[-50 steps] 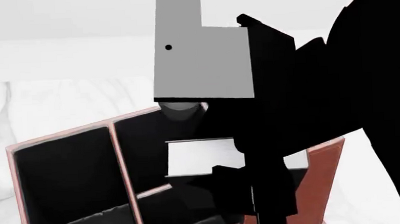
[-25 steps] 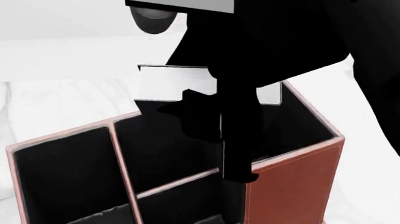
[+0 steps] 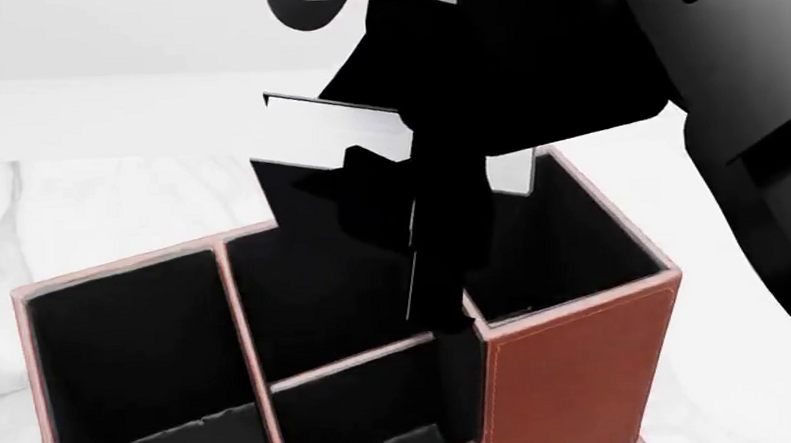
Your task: Pick up the book and place it in the front compartment of the caddy.
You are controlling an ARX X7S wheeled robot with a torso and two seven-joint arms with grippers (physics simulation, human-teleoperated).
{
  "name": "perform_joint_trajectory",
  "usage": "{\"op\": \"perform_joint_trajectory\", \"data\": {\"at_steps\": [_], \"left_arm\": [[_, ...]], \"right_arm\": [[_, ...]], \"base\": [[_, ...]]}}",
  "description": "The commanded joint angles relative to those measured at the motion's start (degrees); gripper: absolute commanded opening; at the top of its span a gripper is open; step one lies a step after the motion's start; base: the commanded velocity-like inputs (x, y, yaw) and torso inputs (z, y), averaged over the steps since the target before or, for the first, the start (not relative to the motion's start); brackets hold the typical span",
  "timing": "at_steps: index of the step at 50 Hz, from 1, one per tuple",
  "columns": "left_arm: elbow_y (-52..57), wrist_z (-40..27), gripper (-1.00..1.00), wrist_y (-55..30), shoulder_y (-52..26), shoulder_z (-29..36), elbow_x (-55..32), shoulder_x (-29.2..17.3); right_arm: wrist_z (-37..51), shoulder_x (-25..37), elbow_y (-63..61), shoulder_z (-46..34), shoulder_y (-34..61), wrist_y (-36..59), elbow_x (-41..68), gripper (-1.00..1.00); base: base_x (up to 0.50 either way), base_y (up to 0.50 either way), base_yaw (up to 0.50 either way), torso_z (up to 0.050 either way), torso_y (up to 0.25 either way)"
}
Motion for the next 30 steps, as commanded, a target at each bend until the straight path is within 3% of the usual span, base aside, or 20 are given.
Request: {"op": "perform_joint_trajectory", "data": {"at_steps": [1, 19, 30], "left_arm": [[0.2, 0.8, 1.00, -0.1, 0.0, -0.6, 0.5, 0.6], [0.1, 0.6, 1.00, 0.2, 0.2, -0.6, 0.2, 0.3], [0.2, 0.3, 1.00, 0.6, 0.4, -0.5, 0.2, 0.3]], "right_arm": [[1.2, 0.5, -1.1, 1.8, -0.7, -1.5, -2.9, -1.00], [1.0, 0.4, -0.3, 1.5, -0.4, -2.3, -2.7, -1.00], [-14.0, -6.5, 24.9, -5.9, 9.8, -21.1, -8.1, -1.00]], "base": [[0.00, 0.00, 0.00, 0.000, 0.000], [0.00, 0.00, 0.00, 0.001, 0.001], [0.00, 0.00, 0.00, 0.000, 0.001]]}}
